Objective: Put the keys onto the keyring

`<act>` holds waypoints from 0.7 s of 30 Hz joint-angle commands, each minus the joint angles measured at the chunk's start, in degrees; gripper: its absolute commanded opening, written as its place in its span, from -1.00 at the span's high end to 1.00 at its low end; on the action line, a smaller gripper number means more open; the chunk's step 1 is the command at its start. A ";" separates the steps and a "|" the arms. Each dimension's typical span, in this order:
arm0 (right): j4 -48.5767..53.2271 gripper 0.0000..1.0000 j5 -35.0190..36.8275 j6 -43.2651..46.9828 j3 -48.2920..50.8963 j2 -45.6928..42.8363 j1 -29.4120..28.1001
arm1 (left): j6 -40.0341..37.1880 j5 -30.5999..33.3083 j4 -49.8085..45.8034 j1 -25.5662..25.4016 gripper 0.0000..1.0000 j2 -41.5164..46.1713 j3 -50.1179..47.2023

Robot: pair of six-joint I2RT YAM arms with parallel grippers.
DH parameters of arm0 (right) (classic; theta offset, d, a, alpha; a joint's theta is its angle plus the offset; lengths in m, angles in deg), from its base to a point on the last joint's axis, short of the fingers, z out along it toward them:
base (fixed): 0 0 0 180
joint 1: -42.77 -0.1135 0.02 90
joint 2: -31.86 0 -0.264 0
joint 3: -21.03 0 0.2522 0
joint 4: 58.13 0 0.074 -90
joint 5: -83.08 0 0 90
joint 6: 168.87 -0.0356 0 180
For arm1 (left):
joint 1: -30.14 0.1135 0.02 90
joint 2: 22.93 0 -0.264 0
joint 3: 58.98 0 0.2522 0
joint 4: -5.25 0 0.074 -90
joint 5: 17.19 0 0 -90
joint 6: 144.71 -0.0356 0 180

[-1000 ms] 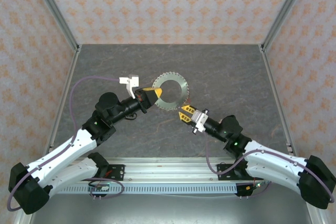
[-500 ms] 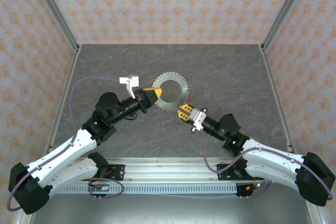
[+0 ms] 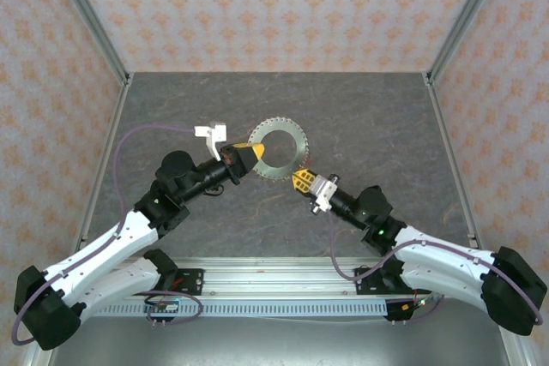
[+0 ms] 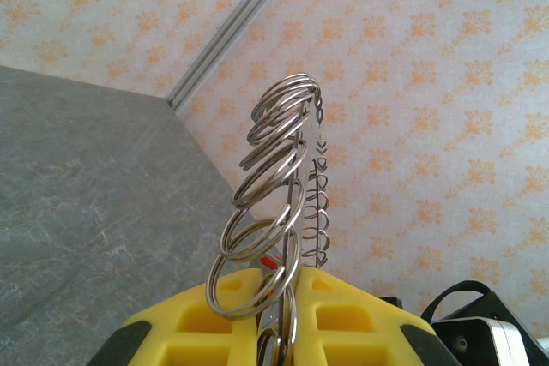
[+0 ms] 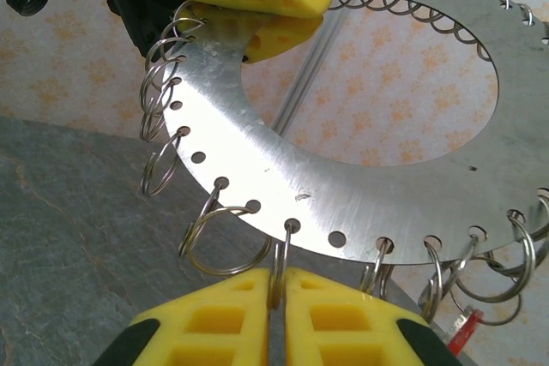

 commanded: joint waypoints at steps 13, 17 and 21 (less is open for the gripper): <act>-2.08 1.00 3.36 -5.27 -1.37 -0.43 -0.27 | 4.52 9.79 0.99 0.52 1.00 1.28 -0.98; 0.12 1.00 2.54 -7.97 -1.73 -0.14 -0.27 | 8.38 13.03 0.48 0.52 0.96 1.01 -3.26; 0.46 1.00 3.57 -11.08 -1.81 1.13 -0.25 | 11.86 15.03 -0.78 0.52 0.85 0.76 -5.20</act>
